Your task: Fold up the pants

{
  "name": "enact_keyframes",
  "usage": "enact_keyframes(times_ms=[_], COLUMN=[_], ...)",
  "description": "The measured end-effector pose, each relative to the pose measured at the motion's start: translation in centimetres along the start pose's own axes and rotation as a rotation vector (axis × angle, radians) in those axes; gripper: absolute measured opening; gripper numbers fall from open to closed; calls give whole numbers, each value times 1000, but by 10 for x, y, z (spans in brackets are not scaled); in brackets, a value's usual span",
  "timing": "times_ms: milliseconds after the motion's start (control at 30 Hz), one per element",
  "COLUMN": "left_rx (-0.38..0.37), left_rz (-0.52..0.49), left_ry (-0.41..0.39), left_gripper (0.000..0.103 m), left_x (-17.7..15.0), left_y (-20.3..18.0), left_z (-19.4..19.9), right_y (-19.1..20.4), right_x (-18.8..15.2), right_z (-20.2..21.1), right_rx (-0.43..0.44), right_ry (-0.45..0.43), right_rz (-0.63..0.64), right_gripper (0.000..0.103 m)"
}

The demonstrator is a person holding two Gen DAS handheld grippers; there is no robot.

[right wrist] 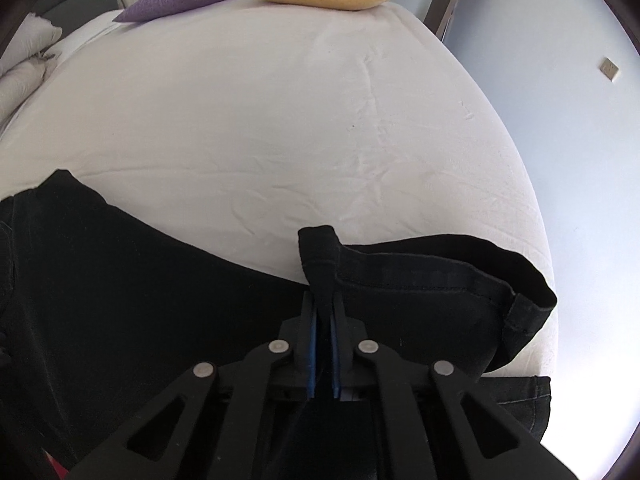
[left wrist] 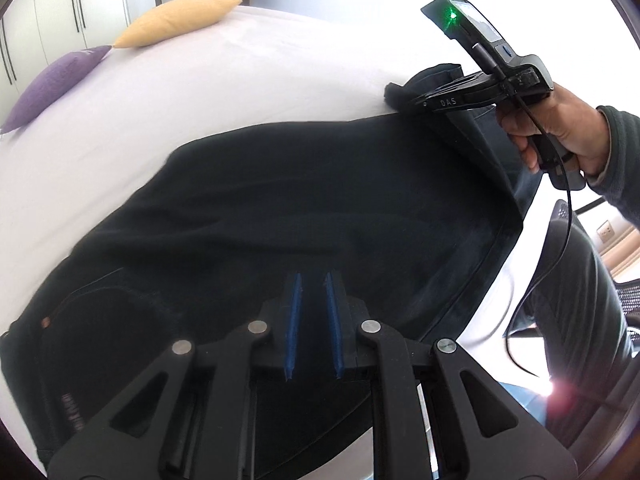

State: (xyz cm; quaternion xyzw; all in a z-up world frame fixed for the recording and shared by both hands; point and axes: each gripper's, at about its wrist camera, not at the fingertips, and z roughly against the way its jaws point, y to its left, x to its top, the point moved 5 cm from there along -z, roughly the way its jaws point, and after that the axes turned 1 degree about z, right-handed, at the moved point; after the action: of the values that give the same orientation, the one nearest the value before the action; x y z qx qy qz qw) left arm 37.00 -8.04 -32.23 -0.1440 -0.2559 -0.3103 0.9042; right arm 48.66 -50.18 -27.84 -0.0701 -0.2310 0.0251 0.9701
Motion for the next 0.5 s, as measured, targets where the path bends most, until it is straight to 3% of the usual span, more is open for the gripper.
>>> enact_keyframes(times_ms=[267, 400, 500], left_rx=[-44, -55, -53], left_rz=[13, 16, 11], left_ry=[21, 45, 54], left_gripper=[12, 12, 12], left_x=[12, 12, 13], left_y=[-26, -31, -32], left_z=[-20, -30, -33], right_y=[-58, -80, -96], right_x=[-23, -62, -91], right_z=[60, 94, 102], right_rx=[153, 236, 247], right_ry=[-195, -327, -384], right_rz=[-240, -422, -550], right_gripper=[5, 5, 5])
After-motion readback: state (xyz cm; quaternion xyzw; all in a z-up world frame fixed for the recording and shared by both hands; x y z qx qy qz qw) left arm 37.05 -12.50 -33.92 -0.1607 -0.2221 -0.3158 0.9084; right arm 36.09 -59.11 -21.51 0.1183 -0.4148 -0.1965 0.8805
